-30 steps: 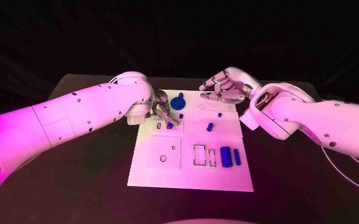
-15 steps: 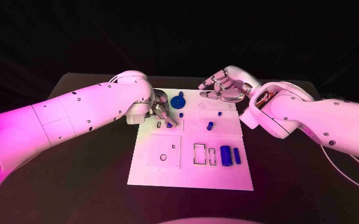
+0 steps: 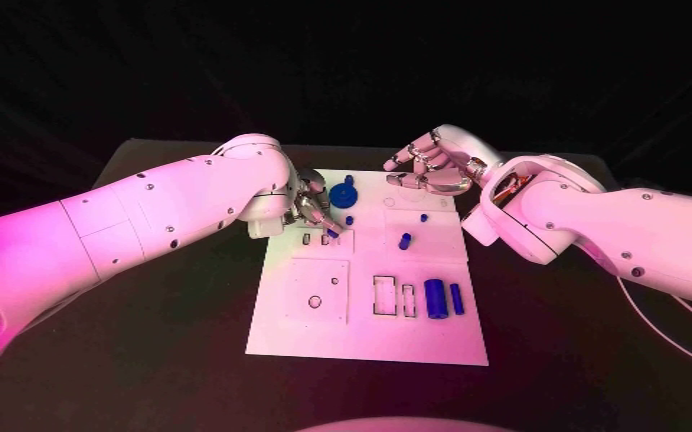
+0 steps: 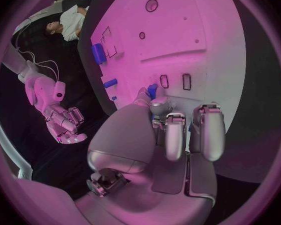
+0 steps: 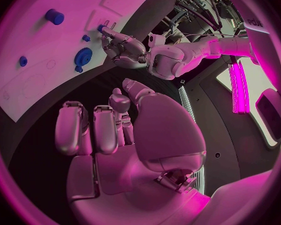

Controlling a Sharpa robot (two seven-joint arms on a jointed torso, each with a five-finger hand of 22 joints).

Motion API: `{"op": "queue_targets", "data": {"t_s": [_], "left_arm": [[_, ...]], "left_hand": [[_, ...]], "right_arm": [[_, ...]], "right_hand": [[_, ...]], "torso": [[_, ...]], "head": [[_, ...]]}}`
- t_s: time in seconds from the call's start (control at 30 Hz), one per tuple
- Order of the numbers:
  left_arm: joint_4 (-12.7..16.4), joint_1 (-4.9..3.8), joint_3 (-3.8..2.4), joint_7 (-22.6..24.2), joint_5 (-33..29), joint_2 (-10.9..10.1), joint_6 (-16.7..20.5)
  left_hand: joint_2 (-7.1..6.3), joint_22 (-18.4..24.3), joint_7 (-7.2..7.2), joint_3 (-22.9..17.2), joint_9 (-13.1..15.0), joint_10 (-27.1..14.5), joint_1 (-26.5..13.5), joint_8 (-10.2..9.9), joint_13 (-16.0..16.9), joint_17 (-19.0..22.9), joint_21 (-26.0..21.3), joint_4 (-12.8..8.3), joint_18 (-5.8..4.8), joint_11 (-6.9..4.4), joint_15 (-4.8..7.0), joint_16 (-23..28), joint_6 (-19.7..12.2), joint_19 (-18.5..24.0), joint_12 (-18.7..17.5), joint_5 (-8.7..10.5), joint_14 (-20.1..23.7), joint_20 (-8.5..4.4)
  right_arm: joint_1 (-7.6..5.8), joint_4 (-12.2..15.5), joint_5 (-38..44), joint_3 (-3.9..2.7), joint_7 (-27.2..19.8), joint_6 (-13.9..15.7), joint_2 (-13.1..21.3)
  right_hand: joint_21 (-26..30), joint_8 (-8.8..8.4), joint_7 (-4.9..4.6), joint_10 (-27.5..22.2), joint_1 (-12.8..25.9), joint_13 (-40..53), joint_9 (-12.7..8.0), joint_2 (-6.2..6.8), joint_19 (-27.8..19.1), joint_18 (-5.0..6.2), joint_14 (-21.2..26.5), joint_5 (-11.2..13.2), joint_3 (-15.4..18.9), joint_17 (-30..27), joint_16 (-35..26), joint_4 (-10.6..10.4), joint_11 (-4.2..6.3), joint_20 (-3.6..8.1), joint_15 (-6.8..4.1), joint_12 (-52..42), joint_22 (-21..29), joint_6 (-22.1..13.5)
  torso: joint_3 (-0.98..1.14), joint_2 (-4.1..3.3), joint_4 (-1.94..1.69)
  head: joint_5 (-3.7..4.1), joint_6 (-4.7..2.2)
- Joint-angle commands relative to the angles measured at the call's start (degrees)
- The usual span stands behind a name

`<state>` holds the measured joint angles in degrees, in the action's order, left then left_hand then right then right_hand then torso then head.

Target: Assemble the parts on the task board

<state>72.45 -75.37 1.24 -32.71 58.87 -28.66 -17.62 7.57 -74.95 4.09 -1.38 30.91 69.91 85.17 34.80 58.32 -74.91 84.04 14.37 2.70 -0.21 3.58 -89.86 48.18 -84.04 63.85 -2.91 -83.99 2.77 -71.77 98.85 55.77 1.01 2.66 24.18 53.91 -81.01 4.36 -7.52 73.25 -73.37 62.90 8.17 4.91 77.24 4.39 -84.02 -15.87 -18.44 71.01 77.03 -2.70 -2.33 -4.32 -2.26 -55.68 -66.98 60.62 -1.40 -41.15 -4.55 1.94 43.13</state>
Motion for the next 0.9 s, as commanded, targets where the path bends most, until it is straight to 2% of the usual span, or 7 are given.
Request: {"op": "queue_targets", "data": {"t_s": [0.03,0.17,0.2,0.27,0.4,0.67,0.9], "left_arm": [[-0.08,0.0,-0.01,1.7,-2.44,-0.03,1.5],[-0.04,-0.01,0.01,1.57,-2.57,-0.35,1.57],[-0.02,-0.01,0.01,1.51,-2.59,-0.45,1.61],[0.09,-0.01,0.04,1.33,-2.77,-0.66,1.86],[0.74,-0.01,0.13,0.69,-3.82,-1.25,3.73],[2.89,0.04,0.53,-1.07,-4.97,-2.81,9.41],[4.27,0.37,0.85,-1.08,-3.84,-3.7,8.3]], "left_hand": [[-1.08,-5.32,-0.1,-7.98,1.74,-0.41,1.07,0.43,-0.18,-15.09,-0.41,-3.14,-0.33,-0.08,0.01,-0.14,-0.49,-0.47,-0.4,-0.41,-6.01,-0.07],[-4.23,-5.37,-0.09,-15.02,2.75,-0.59,0.16,1.04,-0.64,-15.09,-0.51,-3.3,-0.28,-0.06,-0.06,-0.14,-0.68,-0.4,-0.94,-0.37,-6.01,-0.06],[-6.07,-5.49,0.29,-20.21,3.45,-0.36,-1.79,1.63,-0.75,-15.09,-0.53,-2.76,-0.31,-0.14,-0.2,-0.14,-0.78,-0.42,-1.01,-0.5,-6.01,0.03],[-8.19,-5.53,0.06,-24.0,4.02,-0.22,-3.09,2.14,-0.69,-15.09,-0.57,-3.26,-0.25,0.05,-0.23,-0.14,-0.93,-0.42,-0.93,-0.35,-6.01,-0.1],[-11.08,-5.64,-0.12,-30.86,5.19,0.73,-6.42,3.35,0.11,-15.09,-0.66,-4.47,-0.28,0.04,0.05,-0.14,-0.95,-0.45,0.04,-1.73,-6.01,0.01],[-13.8,-6.81,-0.45,-38.54,6.79,2.56,-11.34,5.27,1.99,-15.09,-0.03,-7.76,-0.52,-0.36,0.36,-0.14,-0.85,-1.18,2.2,-3.9,-6.01,-0.36],[-14.37,-6.76,-0.5,-40.26,6.92,2.29,-12.67,5.61,1.35,-15.09,-0.15,-8.92,-0.49,-0.43,0.43,-0.14,-0.9,-1.13,1.77,-4.08,-6.01,-0.43]], "right_arm": [[0.02,-0.11,0.22,0.01,0.11,-1.18,-0.12],[0.02,-0.25,0.12,0.04,0.29,-1.36,-0.19],[0.02,-0.28,0.09,0.05,0.33,-1.4,-0.19],[0.02,-0.33,0.06,0.07,0.43,-1.47,-0.19],[0.02,-0.39,0.02,0.09,0.54,-1.56,-0.2],[0.02,-0.45,-0.07,0.14,0.66,-1.73,-0.14],[0.03,-0.53,-0.09,0.17,0.69,-1.87,-0.18]], "right_hand": [[0.41,-0.15,0.09,0.11,0.39,0.0,0.08,-0.17,-0.32,0.4,-2.24,-0.06,-0.03,-0.05,-0.42,-0.48,0.02,-0.03,0.35,-0.22,0.06,-0.21],[0.47,-0.15,0.09,0.11,0.44,-0.01,0.09,-0.31,-0.37,0.42,-2.24,0.19,-0.05,-0.11,-0.48,-0.54,0.02,-0.03,0.35,-0.21,0.16,-0.22],[0.47,-0.15,0.09,0.11,0.45,-0.01,0.09,-0.32,-0.37,0.42,-2.24,0.21,-0.05,-0.11,-0.49,-0.55,0.02,-0.03,0.35,-0.22,0.16,-0.23],[0.51,-0.16,0.08,0.09,0.48,-0.04,0.09,-0.35,-0.4,0.44,-2.23,0.35,-0.04,-0.14,-0.52,-0.57,0.01,-0.03,0.35,-0.19,0.24,-0.26],[0.52,-0.17,0.07,0.08,0.51,-0.05,0.1,-0.36,-0.39,0.43,-2.23,0.54,-0.02,-0.19,-0.57,-0.59,0.0,-0.03,0.36,-0.18,0.22,-0.29],[0.56,-0.2,0.05,0.09,0.59,-0.04,0.1,-0.37,-0.4,0.44,-2.24,0.85,0.04,-0.19,-0.6,-0.63,-0.02,-0.04,0.37,-0.21,0.26,-0.37],[0.56,-0.2,0.05,0.09,0.59,-0.04,0.1,-0.37,-0.4,0.44,-2.24,0.85,0.04,-0.19,-0.6,-0.63,-0.02,-0.04,0.37,-0.21,0.26,-0.37]], "torso": [[0.02,0.03,0.0],[0.02,0.03,0.0],[0.02,0.03,0.0],[0.06,0.01,-0.03],[0.03,-0.04,-0.03],[0.08,0.01,-0.11],[0.05,0.01,-0.13]], "head": [[-0.04,0.11],[-0.08,0.14],[-0.11,0.17],[-0.23,0.13],[-0.28,0.15],[-0.34,0.08],[-0.62,0.2]]}}
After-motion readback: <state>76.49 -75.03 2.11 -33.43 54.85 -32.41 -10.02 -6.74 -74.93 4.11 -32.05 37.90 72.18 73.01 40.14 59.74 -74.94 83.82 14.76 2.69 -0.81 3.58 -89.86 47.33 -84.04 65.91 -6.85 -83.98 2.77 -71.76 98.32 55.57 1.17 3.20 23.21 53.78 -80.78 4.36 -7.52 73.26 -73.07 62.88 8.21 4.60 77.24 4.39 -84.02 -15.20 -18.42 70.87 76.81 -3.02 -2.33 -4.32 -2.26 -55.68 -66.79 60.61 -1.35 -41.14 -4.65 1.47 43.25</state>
